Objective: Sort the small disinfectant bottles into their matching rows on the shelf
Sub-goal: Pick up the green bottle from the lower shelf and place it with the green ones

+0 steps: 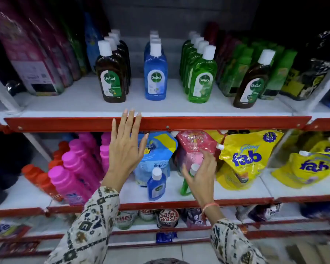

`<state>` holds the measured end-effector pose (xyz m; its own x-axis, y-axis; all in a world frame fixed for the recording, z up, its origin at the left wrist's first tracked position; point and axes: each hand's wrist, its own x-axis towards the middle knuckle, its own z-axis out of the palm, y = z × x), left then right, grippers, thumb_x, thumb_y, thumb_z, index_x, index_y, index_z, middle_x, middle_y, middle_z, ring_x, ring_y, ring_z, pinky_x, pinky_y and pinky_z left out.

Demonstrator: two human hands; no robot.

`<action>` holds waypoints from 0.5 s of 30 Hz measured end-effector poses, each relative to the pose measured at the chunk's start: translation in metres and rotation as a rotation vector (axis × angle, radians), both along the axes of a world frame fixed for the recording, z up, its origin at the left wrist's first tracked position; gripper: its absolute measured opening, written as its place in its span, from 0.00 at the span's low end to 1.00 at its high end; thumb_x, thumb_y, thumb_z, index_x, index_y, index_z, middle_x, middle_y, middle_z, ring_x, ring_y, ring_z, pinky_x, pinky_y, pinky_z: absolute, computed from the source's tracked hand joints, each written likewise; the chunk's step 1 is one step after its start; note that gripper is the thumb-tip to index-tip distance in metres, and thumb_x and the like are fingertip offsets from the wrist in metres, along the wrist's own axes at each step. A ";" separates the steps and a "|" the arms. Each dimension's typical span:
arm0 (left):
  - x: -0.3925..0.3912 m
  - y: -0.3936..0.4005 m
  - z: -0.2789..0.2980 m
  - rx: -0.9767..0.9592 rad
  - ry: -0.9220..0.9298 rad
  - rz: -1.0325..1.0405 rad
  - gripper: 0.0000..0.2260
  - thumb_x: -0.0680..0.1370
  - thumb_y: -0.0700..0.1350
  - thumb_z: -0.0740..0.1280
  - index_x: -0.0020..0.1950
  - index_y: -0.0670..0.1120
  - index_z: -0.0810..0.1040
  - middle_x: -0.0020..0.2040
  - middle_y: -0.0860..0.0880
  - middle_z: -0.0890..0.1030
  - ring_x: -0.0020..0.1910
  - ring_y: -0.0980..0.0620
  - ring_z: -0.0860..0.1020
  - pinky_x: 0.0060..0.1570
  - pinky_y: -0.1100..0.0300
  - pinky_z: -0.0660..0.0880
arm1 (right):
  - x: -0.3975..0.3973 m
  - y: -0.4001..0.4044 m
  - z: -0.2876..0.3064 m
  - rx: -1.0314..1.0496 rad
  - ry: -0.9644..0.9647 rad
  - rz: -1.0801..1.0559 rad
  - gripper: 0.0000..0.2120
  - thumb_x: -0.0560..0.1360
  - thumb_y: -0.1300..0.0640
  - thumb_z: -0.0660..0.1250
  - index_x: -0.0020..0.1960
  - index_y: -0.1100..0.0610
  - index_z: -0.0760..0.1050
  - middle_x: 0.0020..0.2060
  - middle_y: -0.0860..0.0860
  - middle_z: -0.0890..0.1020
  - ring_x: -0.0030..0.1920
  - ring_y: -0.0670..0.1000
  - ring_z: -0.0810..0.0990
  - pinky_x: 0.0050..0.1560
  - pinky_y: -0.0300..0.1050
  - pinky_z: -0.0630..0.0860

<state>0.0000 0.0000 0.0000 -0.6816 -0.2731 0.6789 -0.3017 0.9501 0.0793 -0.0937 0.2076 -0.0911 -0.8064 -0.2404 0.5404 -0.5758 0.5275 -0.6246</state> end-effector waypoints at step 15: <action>-0.003 -0.007 0.003 -0.051 0.101 -0.029 0.21 0.82 0.48 0.59 0.72 0.40 0.67 0.66 0.39 0.74 0.69 0.40 0.69 0.74 0.42 0.60 | 0.001 0.000 -0.075 -0.187 -0.757 -0.102 0.40 0.64 0.63 0.80 0.71 0.61 0.64 0.62 0.59 0.78 0.60 0.58 0.78 0.61 0.45 0.73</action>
<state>-0.0031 -0.0072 0.0027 -0.6158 -0.2182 0.7571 -0.2673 0.9618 0.0598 -0.0929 0.2078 -0.1662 -0.9844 -0.1047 -0.1411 0.0879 0.4022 -0.9113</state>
